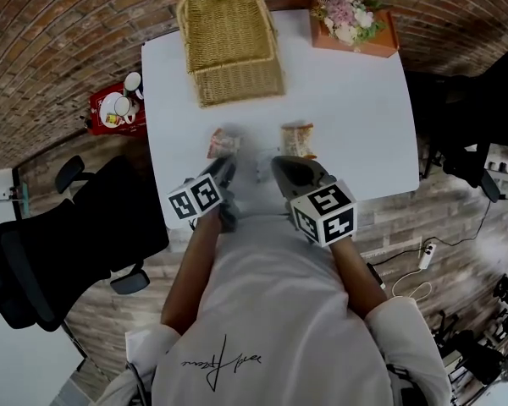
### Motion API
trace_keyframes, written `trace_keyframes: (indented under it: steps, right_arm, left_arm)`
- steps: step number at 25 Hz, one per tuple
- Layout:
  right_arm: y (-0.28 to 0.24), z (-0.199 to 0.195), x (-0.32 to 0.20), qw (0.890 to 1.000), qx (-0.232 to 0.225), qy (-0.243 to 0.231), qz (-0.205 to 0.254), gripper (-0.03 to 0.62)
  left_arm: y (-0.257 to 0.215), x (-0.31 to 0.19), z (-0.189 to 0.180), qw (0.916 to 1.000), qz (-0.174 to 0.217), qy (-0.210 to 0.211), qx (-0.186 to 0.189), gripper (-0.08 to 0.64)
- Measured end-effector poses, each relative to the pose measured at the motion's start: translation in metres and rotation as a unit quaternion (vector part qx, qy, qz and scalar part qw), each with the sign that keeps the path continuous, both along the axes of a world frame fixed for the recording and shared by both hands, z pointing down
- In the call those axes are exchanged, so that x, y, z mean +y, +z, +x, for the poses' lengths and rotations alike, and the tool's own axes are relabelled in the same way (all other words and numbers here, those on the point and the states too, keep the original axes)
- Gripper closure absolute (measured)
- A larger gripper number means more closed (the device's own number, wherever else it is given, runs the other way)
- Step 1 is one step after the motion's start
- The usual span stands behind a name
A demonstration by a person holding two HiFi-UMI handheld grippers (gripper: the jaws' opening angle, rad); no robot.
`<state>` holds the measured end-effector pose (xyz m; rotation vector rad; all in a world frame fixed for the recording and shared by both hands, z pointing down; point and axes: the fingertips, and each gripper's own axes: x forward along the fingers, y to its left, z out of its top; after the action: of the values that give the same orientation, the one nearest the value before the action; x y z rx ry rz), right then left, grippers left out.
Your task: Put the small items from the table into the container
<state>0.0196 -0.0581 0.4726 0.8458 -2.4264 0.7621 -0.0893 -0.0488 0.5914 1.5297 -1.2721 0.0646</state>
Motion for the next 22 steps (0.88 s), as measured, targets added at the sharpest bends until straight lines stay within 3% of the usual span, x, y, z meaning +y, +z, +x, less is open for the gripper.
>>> trace_keyframes:
  steps: [10,22]
  right_arm:
    - [0.01,-0.004,-0.008,1.0,0.001,0.011,-0.02,0.571]
    - [0.011,-0.002,-0.009,1.0,0.006,0.02,-0.02,0.571]
  left_arm:
    - [0.002,-0.006,-0.002,0.9996,0.001,0.027,-0.011,0.453]
    - [-0.003,-0.001,0.002,0.9991,0.014,0.034,0.02,0.511]
